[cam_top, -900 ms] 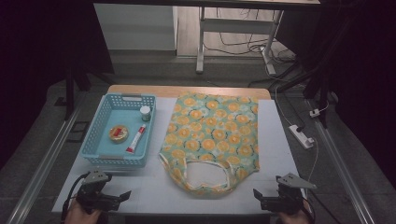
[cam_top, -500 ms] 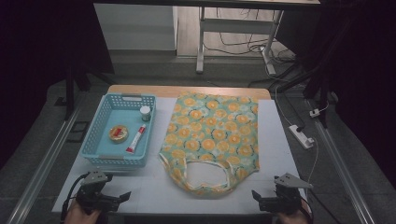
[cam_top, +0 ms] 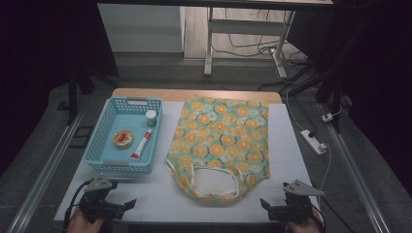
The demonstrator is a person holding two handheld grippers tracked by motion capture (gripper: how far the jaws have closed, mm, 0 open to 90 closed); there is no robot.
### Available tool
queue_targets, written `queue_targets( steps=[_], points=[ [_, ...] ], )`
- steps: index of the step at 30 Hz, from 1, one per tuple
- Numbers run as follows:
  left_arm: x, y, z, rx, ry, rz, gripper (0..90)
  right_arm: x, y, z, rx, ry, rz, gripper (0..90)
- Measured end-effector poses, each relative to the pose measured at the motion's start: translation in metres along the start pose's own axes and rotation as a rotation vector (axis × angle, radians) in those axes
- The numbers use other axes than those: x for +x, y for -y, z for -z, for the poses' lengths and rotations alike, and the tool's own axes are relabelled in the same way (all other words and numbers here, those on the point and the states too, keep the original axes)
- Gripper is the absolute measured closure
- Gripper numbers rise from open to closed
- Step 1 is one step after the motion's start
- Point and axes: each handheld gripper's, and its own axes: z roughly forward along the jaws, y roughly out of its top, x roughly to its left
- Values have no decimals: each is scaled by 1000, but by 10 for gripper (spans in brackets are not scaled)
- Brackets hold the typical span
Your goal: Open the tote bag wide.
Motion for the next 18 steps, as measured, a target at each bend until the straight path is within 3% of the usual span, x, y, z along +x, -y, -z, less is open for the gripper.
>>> queue_targets(
  steps=[18],
  points=[
    [0, 0, 0, 0, 3, -4, 17, 16, -12, -2, -39, -58, 84, 0]
  ],
)
